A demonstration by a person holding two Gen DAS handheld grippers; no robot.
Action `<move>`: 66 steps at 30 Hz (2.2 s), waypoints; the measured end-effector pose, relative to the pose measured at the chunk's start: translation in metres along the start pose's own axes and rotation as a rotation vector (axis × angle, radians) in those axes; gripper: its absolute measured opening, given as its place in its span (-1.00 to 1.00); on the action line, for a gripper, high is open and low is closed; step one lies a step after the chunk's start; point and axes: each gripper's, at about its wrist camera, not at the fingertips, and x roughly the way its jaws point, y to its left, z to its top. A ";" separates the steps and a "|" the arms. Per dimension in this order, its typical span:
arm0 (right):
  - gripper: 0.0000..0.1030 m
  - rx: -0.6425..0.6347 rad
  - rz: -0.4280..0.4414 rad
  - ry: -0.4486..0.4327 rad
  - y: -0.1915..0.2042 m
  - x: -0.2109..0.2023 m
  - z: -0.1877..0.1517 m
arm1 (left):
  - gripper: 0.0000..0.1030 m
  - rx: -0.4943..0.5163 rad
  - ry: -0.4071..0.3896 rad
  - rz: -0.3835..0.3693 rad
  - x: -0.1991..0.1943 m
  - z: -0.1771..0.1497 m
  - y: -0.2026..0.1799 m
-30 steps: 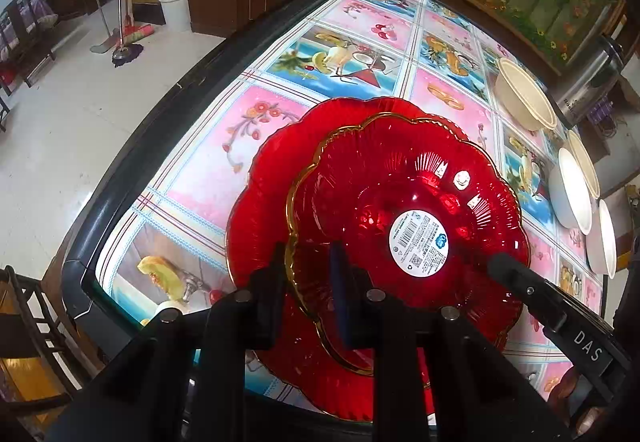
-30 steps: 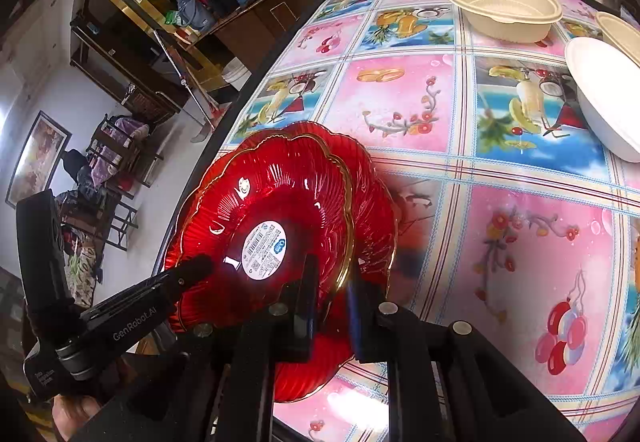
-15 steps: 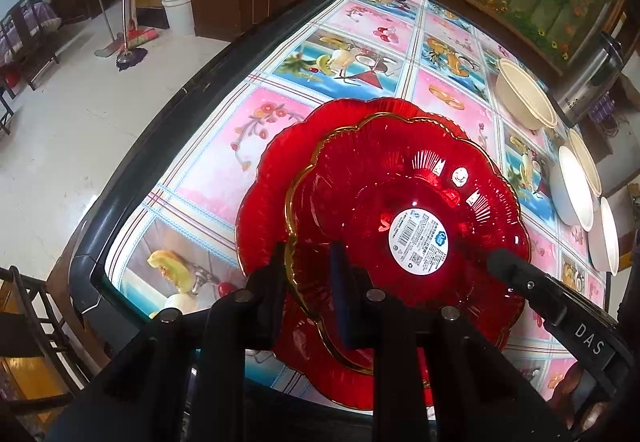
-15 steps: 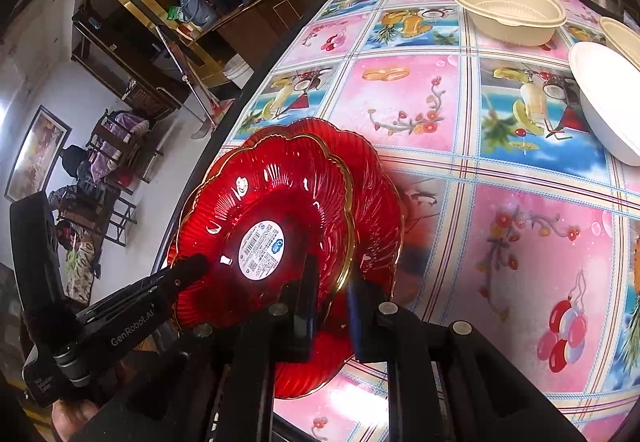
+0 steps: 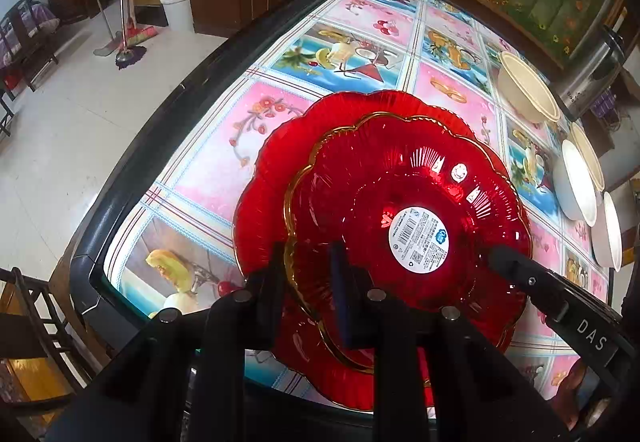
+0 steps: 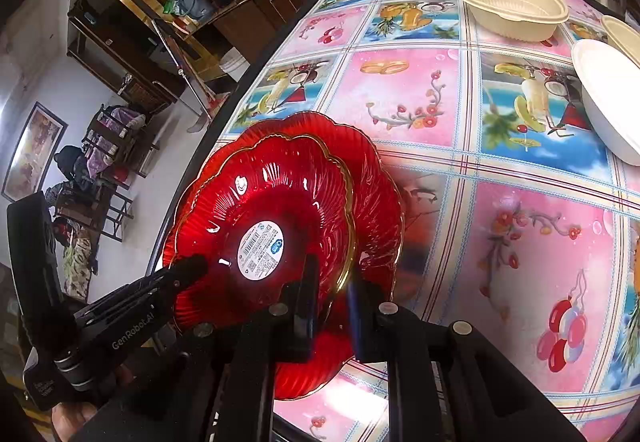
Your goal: Organize plates and bowls
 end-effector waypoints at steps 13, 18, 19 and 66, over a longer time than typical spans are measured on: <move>-0.64 0.010 -0.001 0.012 -0.001 0.000 0.001 | -0.61 0.012 0.013 -0.003 0.003 -0.001 -0.001; -0.63 0.011 0.000 0.013 0.000 0.000 0.001 | -0.61 0.010 0.015 -0.006 0.003 -0.001 -0.001; -0.63 0.010 0.000 0.013 0.000 0.000 0.001 | -0.60 0.008 0.017 -0.007 0.003 -0.002 -0.001; 0.61 0.528 0.007 -0.329 -0.240 -0.147 0.013 | 0.41 0.194 -0.080 -0.230 0.020 0.052 -0.260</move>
